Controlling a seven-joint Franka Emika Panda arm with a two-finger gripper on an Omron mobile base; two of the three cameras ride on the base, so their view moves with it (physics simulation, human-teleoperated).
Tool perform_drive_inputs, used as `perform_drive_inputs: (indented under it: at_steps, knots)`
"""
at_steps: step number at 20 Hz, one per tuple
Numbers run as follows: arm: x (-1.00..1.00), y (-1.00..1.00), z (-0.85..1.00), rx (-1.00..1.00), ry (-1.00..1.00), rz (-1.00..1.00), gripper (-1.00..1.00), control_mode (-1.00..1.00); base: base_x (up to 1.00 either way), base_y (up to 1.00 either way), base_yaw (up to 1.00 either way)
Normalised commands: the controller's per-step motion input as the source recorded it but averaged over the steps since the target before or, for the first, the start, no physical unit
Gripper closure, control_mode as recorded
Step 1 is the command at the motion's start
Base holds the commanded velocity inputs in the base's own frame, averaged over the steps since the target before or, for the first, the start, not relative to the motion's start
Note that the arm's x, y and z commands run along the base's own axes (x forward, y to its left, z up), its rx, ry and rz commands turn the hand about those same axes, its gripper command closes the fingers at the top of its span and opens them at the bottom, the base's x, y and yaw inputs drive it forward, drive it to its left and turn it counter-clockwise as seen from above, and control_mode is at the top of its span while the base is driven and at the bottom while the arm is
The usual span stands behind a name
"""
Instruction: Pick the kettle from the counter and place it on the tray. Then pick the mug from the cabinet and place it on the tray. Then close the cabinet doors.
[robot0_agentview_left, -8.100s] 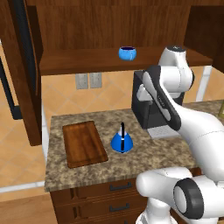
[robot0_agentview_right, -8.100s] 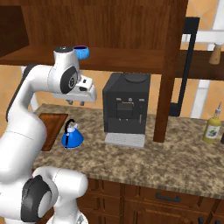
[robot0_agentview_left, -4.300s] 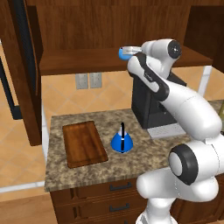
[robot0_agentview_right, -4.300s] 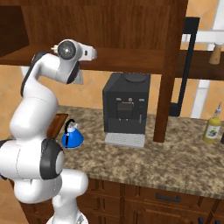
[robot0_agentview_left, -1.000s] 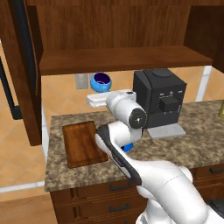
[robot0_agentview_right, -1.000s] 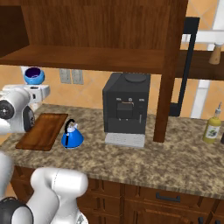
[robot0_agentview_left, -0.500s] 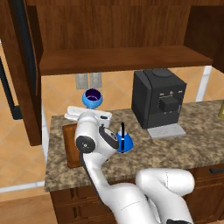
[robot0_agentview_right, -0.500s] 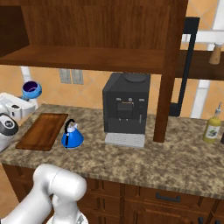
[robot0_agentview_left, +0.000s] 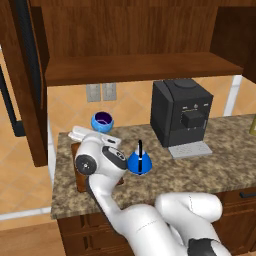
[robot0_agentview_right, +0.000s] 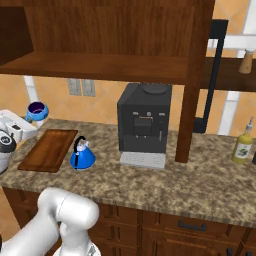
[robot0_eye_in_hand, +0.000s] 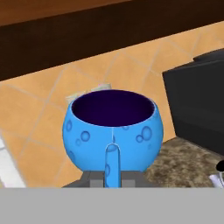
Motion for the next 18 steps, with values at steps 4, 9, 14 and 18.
perform_drive_inputs:
  at_steps: [4,9,14,18]
  knots:
    - [0.49,0.03,-0.46,0.01,0.09,-0.06,1.0,-1.0,0.0,0.0,0.0]
    - [0.53,0.05,-0.53,0.0,0.14,-0.05,1.0,-1.0,0.0,0.0,0.0]
    - [0.38,0.17,-0.59,-0.04,0.19,-0.02,1.0,-1.0,0.0,0.0,0.0]
    - [0.04,0.31,-0.5,-0.13,0.14,0.0,1.0,-1.0,0.0,0.0,0.0]
